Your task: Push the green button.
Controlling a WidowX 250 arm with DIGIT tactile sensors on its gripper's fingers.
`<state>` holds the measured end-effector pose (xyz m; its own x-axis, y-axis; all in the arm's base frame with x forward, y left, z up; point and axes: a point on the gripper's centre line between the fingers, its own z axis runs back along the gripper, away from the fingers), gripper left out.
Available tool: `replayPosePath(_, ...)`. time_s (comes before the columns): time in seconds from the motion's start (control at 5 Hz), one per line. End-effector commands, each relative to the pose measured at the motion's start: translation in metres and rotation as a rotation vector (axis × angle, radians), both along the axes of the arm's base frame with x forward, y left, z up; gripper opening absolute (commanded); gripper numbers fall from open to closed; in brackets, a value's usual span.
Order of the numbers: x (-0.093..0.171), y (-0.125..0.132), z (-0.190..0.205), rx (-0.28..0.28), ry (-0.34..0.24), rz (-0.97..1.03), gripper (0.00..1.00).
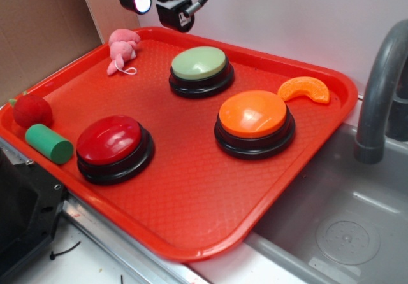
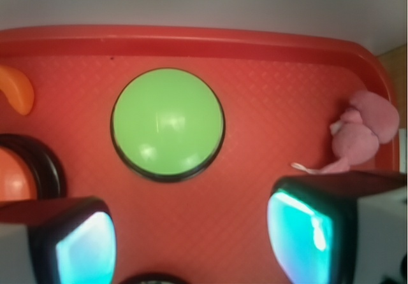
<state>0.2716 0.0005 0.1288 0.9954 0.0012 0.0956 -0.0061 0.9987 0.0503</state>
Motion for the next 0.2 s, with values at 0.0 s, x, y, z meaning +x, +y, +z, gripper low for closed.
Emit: replayPosePath(0.0, -0.0007, -0.0078, 0.0488, 0.064, -0.131, -0.034, 1.00)
